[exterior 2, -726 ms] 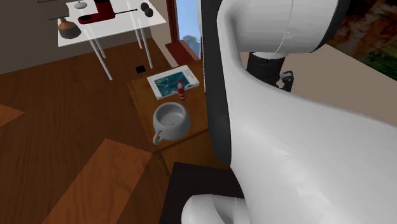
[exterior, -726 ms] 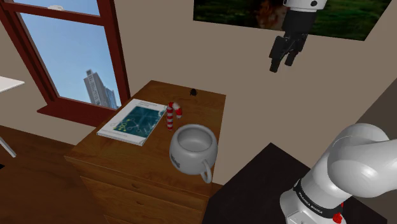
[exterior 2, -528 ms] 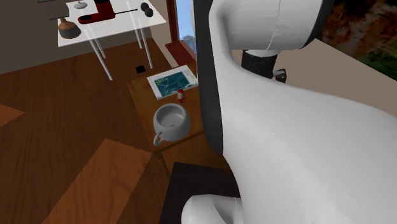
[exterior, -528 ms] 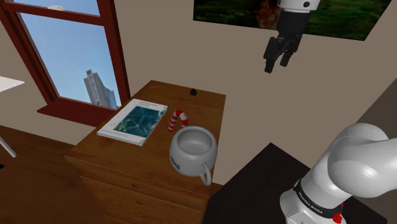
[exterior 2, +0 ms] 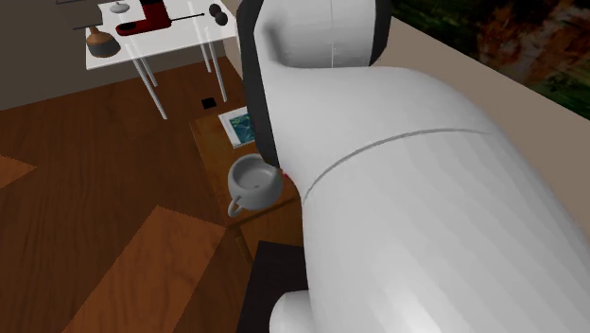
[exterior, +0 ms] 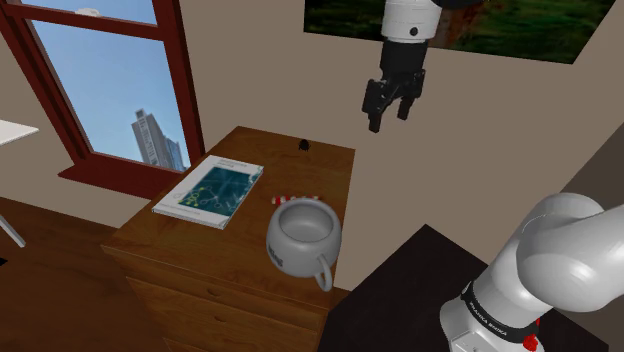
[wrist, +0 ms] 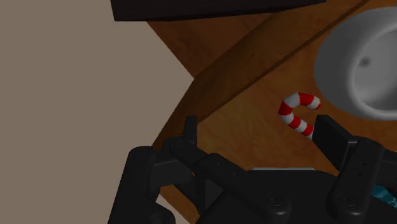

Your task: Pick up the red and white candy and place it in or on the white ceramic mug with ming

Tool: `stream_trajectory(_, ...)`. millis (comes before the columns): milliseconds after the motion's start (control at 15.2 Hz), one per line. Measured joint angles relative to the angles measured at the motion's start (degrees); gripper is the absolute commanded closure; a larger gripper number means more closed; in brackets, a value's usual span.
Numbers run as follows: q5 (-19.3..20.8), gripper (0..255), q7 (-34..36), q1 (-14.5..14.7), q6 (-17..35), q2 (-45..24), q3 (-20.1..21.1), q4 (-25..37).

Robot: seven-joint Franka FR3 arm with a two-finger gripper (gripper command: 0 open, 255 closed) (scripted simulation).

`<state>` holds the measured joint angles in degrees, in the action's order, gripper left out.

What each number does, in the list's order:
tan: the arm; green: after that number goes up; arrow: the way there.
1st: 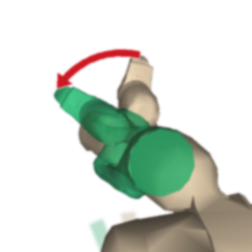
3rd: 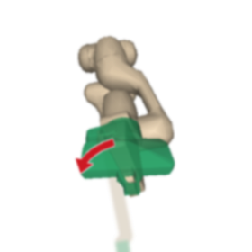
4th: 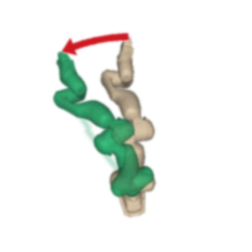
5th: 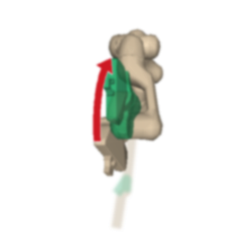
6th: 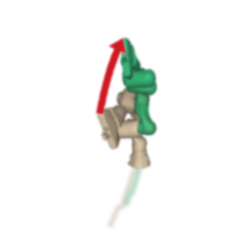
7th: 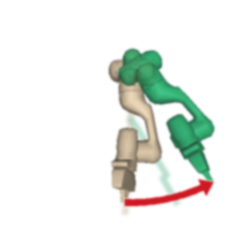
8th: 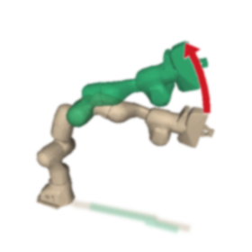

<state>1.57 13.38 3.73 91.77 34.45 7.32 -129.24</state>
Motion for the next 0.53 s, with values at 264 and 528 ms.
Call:
stream_trajectory(264,-0.6,0,4.7,0.6,2.9,-7.3,3.8,3.3)
stream_trajectory(528,-0.3,0,9.7,1.3,5.7,-15.2,7.6,7.2)
